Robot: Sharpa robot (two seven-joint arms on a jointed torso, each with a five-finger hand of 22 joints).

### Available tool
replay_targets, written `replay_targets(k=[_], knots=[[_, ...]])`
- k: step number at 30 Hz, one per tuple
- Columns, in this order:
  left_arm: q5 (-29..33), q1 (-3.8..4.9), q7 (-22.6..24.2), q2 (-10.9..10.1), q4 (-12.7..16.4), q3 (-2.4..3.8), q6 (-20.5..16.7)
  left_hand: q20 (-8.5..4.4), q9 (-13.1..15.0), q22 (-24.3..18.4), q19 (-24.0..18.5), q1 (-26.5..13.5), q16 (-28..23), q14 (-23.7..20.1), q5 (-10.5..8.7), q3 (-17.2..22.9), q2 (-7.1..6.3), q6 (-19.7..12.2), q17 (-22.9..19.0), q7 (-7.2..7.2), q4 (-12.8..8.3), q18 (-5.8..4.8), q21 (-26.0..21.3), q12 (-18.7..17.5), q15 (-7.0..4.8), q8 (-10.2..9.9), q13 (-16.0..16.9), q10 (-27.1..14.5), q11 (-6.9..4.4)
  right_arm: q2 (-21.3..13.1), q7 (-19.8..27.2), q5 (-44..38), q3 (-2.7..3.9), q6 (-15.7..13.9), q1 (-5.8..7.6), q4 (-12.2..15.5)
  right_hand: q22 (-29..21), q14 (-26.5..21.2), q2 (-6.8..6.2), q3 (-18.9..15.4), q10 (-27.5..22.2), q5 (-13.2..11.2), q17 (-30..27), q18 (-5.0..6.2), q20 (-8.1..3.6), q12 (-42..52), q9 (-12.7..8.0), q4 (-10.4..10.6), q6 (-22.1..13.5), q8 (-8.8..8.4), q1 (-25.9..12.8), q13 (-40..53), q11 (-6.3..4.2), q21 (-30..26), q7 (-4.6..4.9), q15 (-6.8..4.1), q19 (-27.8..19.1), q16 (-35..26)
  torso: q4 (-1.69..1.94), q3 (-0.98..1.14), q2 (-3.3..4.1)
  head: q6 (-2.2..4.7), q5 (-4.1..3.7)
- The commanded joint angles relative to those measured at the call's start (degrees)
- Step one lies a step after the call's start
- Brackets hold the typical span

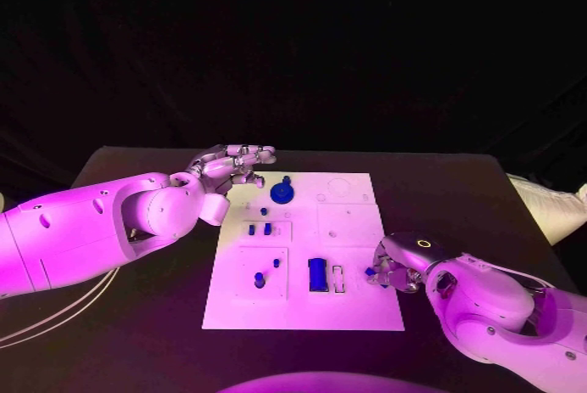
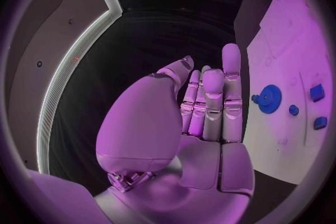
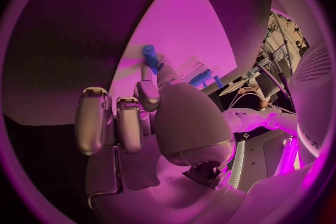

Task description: Assemble the parts on the task board

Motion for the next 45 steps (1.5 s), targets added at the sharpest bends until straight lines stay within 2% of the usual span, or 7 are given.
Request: replay_targets(k=[1,4,8,12,17,28,45], knots=[[-0.3,0.03,0.1,0.0,0.1,0.03,1.1,0.09,0.0,-0.1,-0.4,-0.7,-0.1,-0.5,0.08,0.4,0.02,-0.5,-0.1,0.03,-0.1,0.57,-0.4,0.4,0.07,0.4,0.0,-0.6,-0.01,0.3,-1.1,-2.5,-1.11,9.1,-1.37,-1.4,0.1,4.9,0.31,0.7,-0.2,0.1,9.1,-0.37,-0.27,-0.4,-0.6,-0.5,0.2,-0.48,1.8,-0.1,-0.19,-0.2,-0.26,-0.46,0.1,0.0,-0.03,0.01,0.02,-0.07,-0.07],[-0.4,0.03,0.1,0.0,0.1,0.03,1.1,0.09,0.0,-0.1,-0.4,-0.7,-0.1,-0.5,0.08,0.4,0.02,-0.5,-0.1,0.03,-0.1,0.57,-0.4,0.4,0.07,0.4,0.0,-0.6,-0.01,0.4,-1.1,-2.6,-1.13,9.3,-1.45,-1.4,0.2,4.9,0.43,1.2,-0.3,0.5,9.1,-0.38,-0.27,-0.5,-0.6,-0.7,0.3,-0.62,2.0,-0.1,-0.18,-0.2,-0.24,-0.45,0.1,0.0,-0.01,0.00,0.00,-0.07,-0.08],[-0.5,0.03,0.1,0.1,0.1,0.03,1.2,0.09,0.0,-0.1,-0.4,-0.7,-0.1,-0.5,0.08,0.4,0.02,-0.5,-0.1,0.03,-0.1,0.57,-0.4,0.4,0.07,0.4,0.0,-0.6,-0.01,0.5,-1.2,-2.0,-1.13,7.5,-1.51,-1.4,0.2,4.9,1.51,4.1,-0.4,4.9,9.1,-0.38,-0.38,-0.7,-0.7,-1.9,0.7,-1.00,3.5,-0.1,-0.35,-0.2,-0.38,-0.62,0.1,0.0,-0.01,-0.02,-0.02,-0.07,-0.14],[-0.5,0.03,0.1,0.1,0.1,0.03,1.2,0.09,0.0,-0.1,-0.4,-0.6,-0.1,-0.5,0.09,0.4,0.02,-0.5,-0.1,0.02,-0.1,0.58,-0.4,0.4,0.07,0.4,0.0,-0.6,-0.02,0.3,-1.2,0.7,-1.13,3.2,-1.54,-1.0,0.4,4.9,2.38,7.4,-0.3,7.0,9.3,-0.42,-0.43,-0.9,-0.7,-2.5,0.6,-1.39,3.6,-0.1,-0.32,-0.1,-0.26,-0.55,0.2,0.0,-0.01,0.02,0.00,-0.05,-0.14],[-0.5,0.02,0.2,0.1,0.1,0.03,1.2,0.09,0.0,-0.1,-0.4,-0.6,-0.2,-0.5,0.10,0.4,0.02,-0.5,-0.3,0.01,-0.2,0.58,-0.4,0.4,0.07,0.4,0.0,-0.6,-0.02,-0.1,-1.2,8.9,-0.98,-4.5,-1.53,-0.1,0.4,4.9,1.89,11.8,-0.1,8.0,9.2,-0.42,-0.35,-1.0,-0.4,-2.0,0.3,-1.81,1.1,-0.1,-0.27,-0.1,-0.21,-0.46,0.3,0.0,0.11,-0.01,-0.01,-0.05,-0.14],[-0.5,0.02,0.3,0.2,0.1,0.03,1.1,0.09,0.0,-0.1,-0.4,-0.6,-0.2,-0.5,0.10,0.4,0.02,-0.5,-0.3,0.01,-0.2,0.58,-0.4,0.4,0.07,0.4,0.0,-0.6,-0.02,-0.8,-0.9,22.9,-0.43,-15.1,-0.91,2.2,0.5,5.0,-2.76,21.7,0.6,8.1,9.5,-0.42,-0.33,-0.7,0.6,-0.3,0.6,-2.14,-6.1,0.5,-0.29,-0.1,-0.42,-0.55,0.3,0.1,0.06,-0.03,0.03,-0.07,-0.05],[-0.5,0.02,0.3,0.3,0.2,0.03,1.2,0.09,0.0,-0.1,-0.4,-0.6,-0.2,-0.5,0.10,0.4,0.02,-0.5,-0.3,0.01,-0.2,0.58,-0.4,0.4,0.07,0.4,0.0,-0.6,-0.02,1.9,-1.3,29.6,-0.35,-17.5,-0.70,2.4,0.9,5.1,-5.40,22.7,1.3,9.9,9.8,-0.48,-0.46,0.4,1.2,1.0,1.3,-1.95,-10.2,1.5,-0.42,0.1,-0.58,-0.65,0.5,0.3,0.07,-0.03,0.00,-0.29,0.04]])
